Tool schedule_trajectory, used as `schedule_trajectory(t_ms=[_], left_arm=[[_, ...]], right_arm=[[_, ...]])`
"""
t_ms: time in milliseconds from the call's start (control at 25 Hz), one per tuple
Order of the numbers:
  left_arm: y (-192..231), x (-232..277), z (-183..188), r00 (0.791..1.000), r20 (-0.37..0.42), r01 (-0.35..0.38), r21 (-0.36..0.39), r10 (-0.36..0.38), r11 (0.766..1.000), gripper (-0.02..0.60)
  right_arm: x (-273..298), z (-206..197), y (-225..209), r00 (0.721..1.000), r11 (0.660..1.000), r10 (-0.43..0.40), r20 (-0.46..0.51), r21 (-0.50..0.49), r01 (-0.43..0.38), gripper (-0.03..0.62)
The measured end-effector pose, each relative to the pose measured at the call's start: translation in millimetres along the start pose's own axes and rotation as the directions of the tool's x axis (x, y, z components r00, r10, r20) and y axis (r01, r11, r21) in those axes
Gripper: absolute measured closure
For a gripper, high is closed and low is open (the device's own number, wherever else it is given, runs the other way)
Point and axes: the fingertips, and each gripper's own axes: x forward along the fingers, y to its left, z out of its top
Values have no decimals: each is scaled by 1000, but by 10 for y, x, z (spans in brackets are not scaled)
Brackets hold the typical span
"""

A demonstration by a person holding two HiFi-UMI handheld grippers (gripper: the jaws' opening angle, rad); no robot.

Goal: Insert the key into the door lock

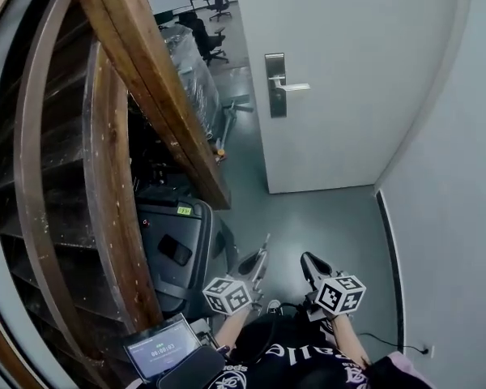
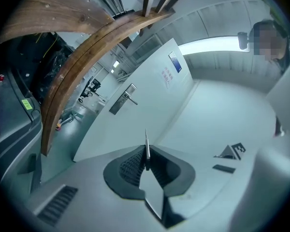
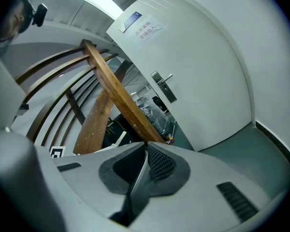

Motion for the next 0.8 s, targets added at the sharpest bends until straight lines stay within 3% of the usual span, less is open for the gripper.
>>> schedule_trajectory(t_ms=[280,800], left_arm=[[102,626,108,999,-8,36,-50,-36,998,558],[184,2273,589,986,159,-12,-214,47,977,558]], right_arm=[[327,347,-398,1000,1000,5,-14,11,-5,560],[1042,1706,-1326,983,978,155,-103,-127,-168,560]])
